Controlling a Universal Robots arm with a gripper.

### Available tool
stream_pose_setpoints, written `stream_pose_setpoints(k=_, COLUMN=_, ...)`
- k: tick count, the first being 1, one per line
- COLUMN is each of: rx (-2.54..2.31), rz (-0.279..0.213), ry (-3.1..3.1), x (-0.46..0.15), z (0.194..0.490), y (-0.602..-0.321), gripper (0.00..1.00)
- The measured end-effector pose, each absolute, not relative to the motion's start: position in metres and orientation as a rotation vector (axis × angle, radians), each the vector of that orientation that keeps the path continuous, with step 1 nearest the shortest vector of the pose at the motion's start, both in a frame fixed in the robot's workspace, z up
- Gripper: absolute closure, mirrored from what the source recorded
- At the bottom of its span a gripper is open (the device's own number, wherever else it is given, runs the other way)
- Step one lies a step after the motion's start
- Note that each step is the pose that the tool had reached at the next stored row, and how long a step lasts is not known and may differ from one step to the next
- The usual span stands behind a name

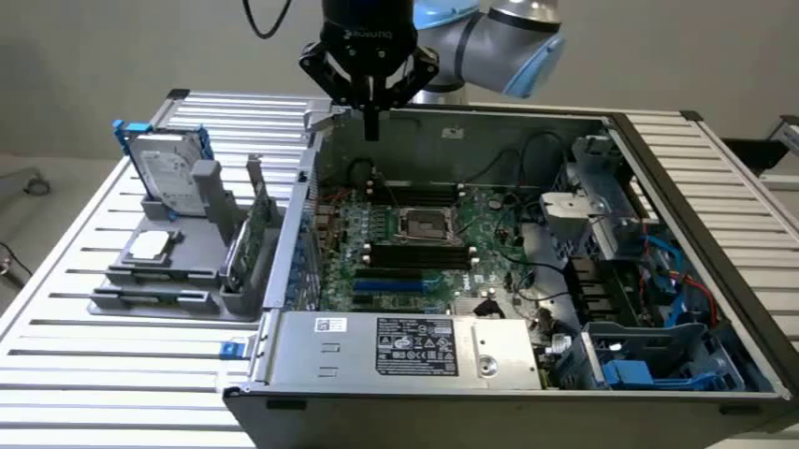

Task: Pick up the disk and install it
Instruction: 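Reach for the disk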

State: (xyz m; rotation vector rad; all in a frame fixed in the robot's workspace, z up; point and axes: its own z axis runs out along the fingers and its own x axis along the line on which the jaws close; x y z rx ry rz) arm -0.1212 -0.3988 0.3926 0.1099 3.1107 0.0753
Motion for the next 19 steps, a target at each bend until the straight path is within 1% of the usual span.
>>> stream_pose_setpoints(k=12, rx=0.110, rz=0.075, ry=3.110, x=-0.121, z=0.393, y=-0.398, gripper=0.89)
stream_pose_setpoints(k=19, rx=0.107, rz=0.075, ry=3.111, x=-0.145, z=0.393, y=-0.384, gripper=0.89)
